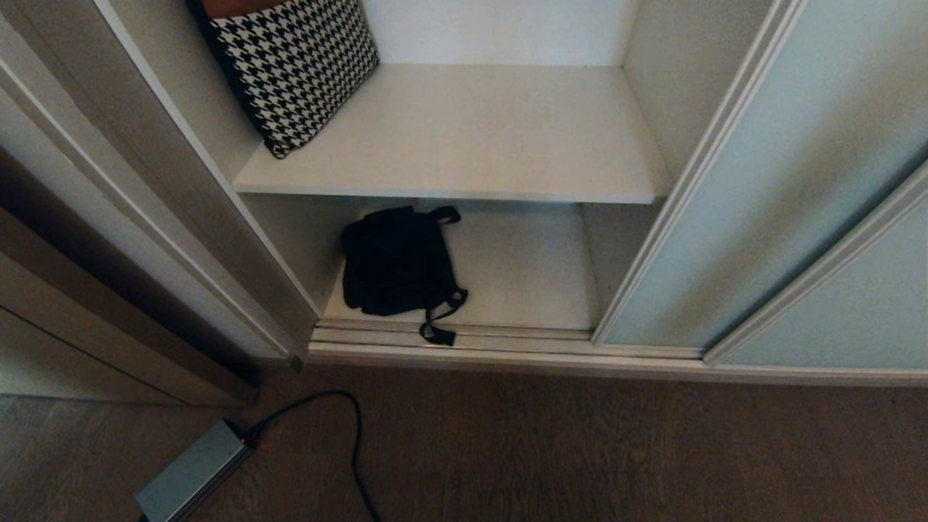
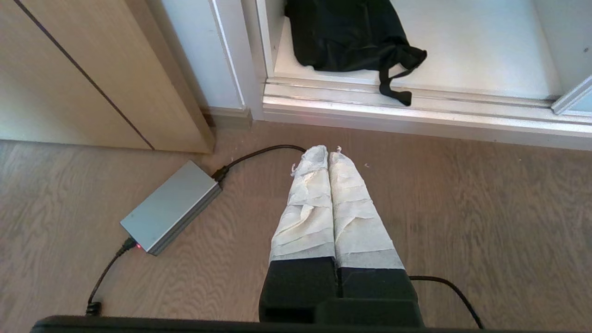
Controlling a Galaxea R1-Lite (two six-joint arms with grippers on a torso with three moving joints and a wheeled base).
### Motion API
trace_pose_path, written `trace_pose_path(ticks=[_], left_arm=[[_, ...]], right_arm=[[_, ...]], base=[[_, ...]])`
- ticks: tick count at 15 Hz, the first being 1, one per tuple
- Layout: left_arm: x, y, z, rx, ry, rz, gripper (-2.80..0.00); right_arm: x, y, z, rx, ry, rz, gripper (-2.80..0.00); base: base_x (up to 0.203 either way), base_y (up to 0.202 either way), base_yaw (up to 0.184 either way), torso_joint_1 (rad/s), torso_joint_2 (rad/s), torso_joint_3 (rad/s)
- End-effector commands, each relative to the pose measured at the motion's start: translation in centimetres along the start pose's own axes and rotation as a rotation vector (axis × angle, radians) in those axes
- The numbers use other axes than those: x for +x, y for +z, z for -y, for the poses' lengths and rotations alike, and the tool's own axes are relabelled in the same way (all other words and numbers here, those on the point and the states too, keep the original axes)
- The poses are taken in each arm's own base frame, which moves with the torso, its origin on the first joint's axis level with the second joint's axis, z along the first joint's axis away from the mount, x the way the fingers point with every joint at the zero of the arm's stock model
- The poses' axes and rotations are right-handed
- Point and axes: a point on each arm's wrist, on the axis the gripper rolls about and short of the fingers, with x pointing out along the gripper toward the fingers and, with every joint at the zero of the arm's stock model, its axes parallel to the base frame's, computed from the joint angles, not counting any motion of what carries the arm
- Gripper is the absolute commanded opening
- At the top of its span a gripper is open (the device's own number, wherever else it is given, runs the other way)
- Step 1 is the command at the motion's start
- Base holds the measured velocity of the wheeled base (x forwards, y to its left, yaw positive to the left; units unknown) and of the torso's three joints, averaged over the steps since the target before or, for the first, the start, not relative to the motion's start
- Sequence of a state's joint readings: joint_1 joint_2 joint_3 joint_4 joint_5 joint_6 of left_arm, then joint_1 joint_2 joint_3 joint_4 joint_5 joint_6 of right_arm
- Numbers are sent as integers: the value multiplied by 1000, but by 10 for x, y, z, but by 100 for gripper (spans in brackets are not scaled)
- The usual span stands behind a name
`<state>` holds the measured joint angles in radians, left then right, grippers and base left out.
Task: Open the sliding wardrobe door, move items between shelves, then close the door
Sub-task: Close the door
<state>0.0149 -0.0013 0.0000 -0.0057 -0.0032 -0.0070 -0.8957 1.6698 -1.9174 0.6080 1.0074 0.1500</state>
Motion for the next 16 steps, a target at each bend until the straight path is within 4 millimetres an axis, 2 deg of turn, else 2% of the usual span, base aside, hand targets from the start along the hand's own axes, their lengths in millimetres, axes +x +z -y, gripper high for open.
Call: trace_pose_path(ticks=[1, 6, 11, 16], left_arm=[[0, 0, 0, -1, 1, 1, -280], [0, 0, 0, -1, 1, 1, -280], [0, 0, 0, -1, 1, 1, -280], [0, 0, 0, -1, 1, 1, -280]], right_arm=[[16, 2, 21, 1, -9, -2, -280], [44, 4, 34, -41, -21, 13, -280], [60, 17, 24, 35, -5, 111, -280], [71, 19, 31, 19, -14, 139, -280]], base=[[0, 0, 0, 0, 0, 0], [0, 0, 0, 0, 0, 0], [0, 0, 0, 0, 0, 0], [0, 0, 0, 0, 0, 0]])
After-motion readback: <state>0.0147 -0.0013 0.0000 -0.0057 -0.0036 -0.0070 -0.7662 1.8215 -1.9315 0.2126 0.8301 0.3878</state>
